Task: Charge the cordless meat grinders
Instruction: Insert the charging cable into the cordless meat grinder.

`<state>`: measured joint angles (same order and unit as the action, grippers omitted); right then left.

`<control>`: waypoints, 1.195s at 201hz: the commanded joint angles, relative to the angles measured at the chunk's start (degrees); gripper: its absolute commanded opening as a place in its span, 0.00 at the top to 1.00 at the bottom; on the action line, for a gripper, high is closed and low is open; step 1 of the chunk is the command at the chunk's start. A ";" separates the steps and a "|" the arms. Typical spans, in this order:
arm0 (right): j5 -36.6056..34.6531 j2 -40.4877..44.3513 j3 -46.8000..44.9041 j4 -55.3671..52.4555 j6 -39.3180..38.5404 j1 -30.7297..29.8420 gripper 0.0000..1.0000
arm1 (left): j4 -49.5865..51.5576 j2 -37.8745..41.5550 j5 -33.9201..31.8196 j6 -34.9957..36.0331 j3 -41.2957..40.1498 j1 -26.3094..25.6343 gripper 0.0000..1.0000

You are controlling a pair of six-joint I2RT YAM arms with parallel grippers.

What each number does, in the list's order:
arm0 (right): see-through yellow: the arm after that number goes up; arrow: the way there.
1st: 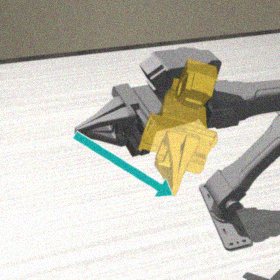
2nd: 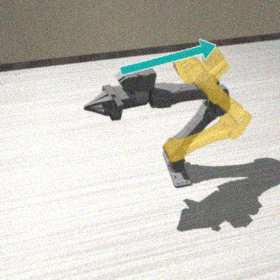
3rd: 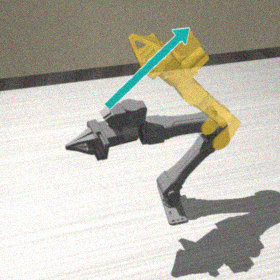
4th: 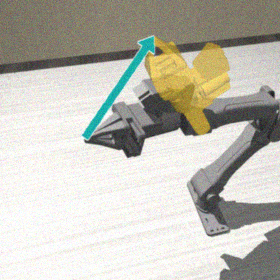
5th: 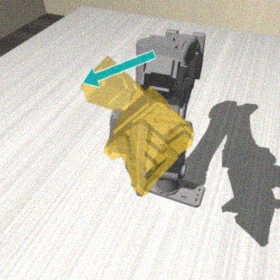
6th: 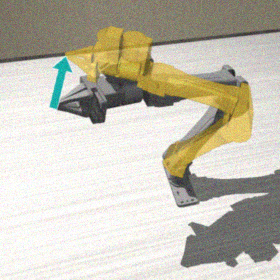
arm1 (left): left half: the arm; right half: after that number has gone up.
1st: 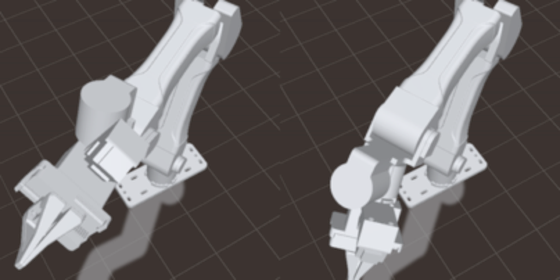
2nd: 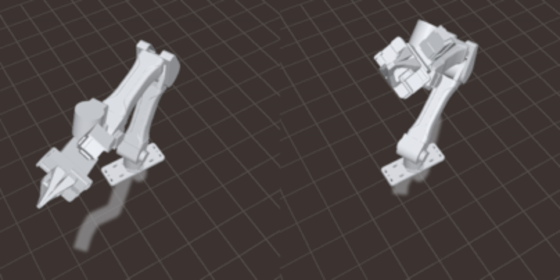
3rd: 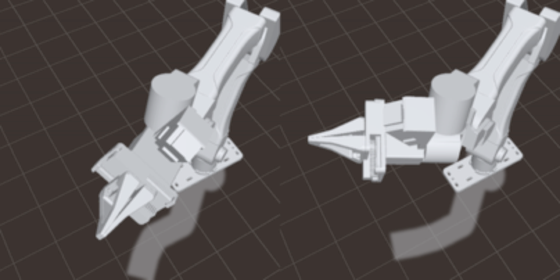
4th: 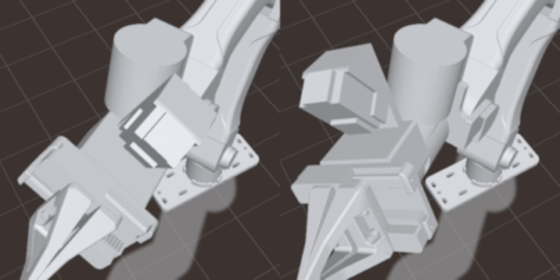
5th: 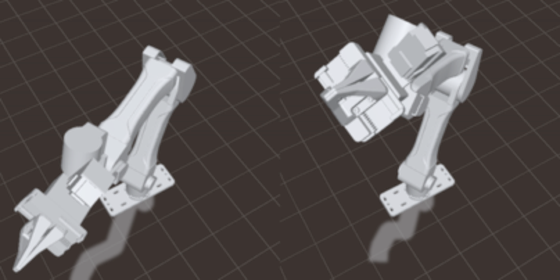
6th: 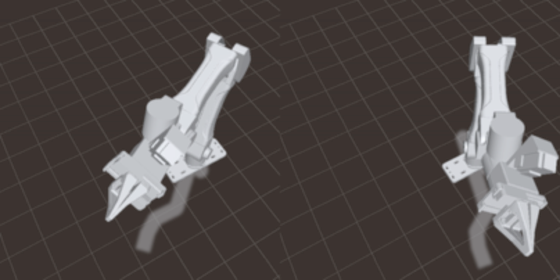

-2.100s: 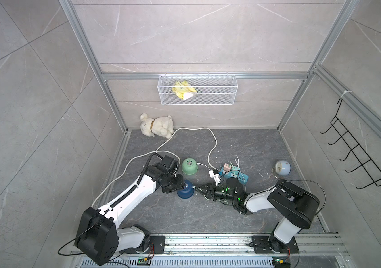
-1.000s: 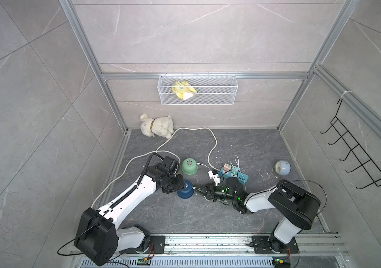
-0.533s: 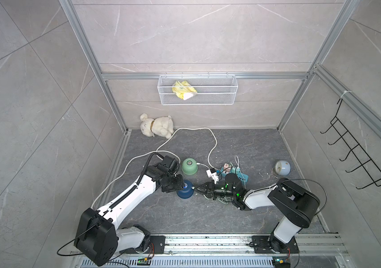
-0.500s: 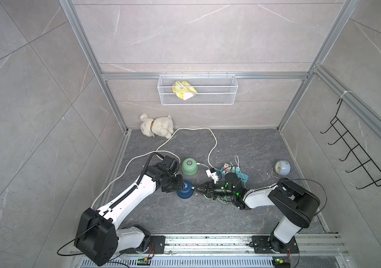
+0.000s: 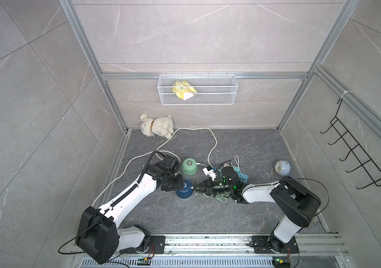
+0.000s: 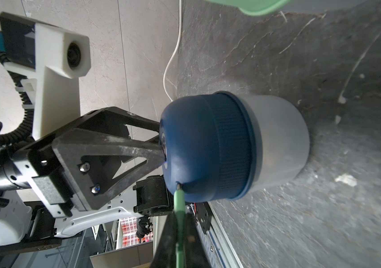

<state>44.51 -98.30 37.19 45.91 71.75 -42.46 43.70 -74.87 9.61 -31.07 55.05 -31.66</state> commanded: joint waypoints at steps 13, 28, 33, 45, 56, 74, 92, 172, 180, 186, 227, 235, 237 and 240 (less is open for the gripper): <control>-3.39 -3.68 3.23 2.29 0.22 -2.69 1.00 | -4.07 -4.69 9.69 -2.21 -5.19 -5.28 0.52; -3.97 -4.38 3.58 2.90 0.40 -3.09 1.00 | -4.65 -5.57 9.66 -2.72 -4.89 -6.91 0.52; -3.99 -4.61 3.67 3.18 0.53 -3.19 1.00 | -4.76 -5.90 9.57 -2.71 -4.74 -7.43 0.52; -4.16 -5.21 3.68 4.27 0.92 -3.33 1.00 | -4.68 -6.63 9.26 -2.77 -4.30 -8.43 0.52; -4.32 -5.46 3.89 4.24 0.86 -3.27 1.00 | -4.59 -6.91 9.02 -2.72 -4.10 -8.84 0.52; -4.38 -5.80 4.59 3.57 0.44 -3.34 1.00 | -3.96 -6.82 8.63 -2.37 -3.85 -8.88 0.52; -4.73 -5.61 4.90 2.87 0.08 -3.29 1.00 | -3.00 -6.30 7.84 -1.99 -3.57 -8.86 0.52; -11.85 5.36 4.07 -21.31 -13.90 -2.51 0.63 | 2.58 -4.85 -1.88 -2.12 -1.41 -7.60 0.50; -12.68 6.95 4.48 -24.56 -16.31 -2.39 0.60 | 3.06 -4.63 -2.39 -2.07 -1.28 -7.25 0.49; -13.45 8.20 4.79 -27.11 -17.72 -2.35 0.58 | 3.35 -4.43 -2.80 -1.87 -1.11 -7.01 0.48; -19.44 16.92 7.67 -43.73 -26.83 -1.71 0.43 | 4.26 -2.41 -3.70 -1.03 0.15 -6.29 0.34; -20.13 18.04 8.32 -45.98 -28.32 -1.57 0.43 | 4.42 -2.22 -3.90 -0.96 0.35 -6.10 0.33; -20.33 18.18 8.51 -46.39 -28.68 -1.51 0.42 | 4.58 -2.21 -3.94 -0.93 0.33 -6.06 0.33; -20.54 18.56 8.77 -47.26 -29.16 -1.38 0.42 | 4.77 -2.14 -4.06 -0.88 0.40 -6.11 0.33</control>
<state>28.75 -83.20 43.05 10.66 50.70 -44.38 41.28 -76.07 6.13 -33.43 56.71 -37.74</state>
